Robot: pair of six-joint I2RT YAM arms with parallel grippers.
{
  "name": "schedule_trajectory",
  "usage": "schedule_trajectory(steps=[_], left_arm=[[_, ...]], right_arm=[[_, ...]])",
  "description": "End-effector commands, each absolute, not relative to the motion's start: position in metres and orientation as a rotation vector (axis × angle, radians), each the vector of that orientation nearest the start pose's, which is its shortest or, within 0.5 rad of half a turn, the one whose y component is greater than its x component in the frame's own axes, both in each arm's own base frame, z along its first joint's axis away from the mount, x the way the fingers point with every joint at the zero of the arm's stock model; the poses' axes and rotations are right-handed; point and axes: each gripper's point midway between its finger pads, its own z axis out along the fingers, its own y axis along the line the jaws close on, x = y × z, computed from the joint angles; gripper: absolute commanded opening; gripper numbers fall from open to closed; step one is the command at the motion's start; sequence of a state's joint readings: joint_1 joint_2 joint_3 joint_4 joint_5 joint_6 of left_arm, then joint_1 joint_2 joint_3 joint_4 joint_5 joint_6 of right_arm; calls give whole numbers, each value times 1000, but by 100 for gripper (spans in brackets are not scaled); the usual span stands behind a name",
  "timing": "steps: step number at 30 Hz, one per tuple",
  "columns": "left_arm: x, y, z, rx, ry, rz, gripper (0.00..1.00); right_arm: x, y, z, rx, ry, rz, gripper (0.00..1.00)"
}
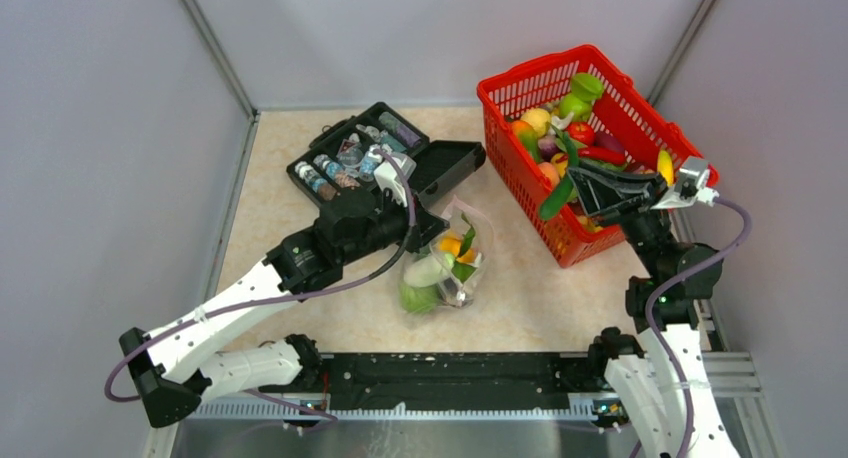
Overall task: Place the food in the zip-top bag and seal the zipper
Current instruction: Place the fake vegetable in the zipper food storage bag.
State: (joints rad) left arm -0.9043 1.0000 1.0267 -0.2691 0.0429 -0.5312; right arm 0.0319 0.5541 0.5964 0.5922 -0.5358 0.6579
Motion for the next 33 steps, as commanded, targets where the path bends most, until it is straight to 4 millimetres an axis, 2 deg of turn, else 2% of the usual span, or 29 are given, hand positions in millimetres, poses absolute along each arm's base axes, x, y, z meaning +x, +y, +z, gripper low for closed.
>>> schedule_trajectory(steps=[1,6,14,16,19,24,31,33], left_arm=[[198,-301,326,374,1849,-1074,0],[199,-303,326,375,1848,-1074,0],[199,-306,326,392,1851,-1076,0],[199,-306,326,398,1852,-1080,0],[198,-307,329,399,1841,-1088,0],[200,-303,334,386,1822,-1073,0],[202,-297,340,369,1797,-1055,0],[202,-296,341,368,1792,-1052,0]], right_arm=[[205,134,430,-295,996,946,0],[206,158,419,-352,1016,1005,0],[202,220,403,-389,1015,1088,0],[206,229,400,-344,1012,1067,0],[206,243,385,-318,1007,1022,0],[196,252,375,-254,962,1019,0],[194,244,359,-152,959,1008,0],[195,249,354,-169,991,1014,0]])
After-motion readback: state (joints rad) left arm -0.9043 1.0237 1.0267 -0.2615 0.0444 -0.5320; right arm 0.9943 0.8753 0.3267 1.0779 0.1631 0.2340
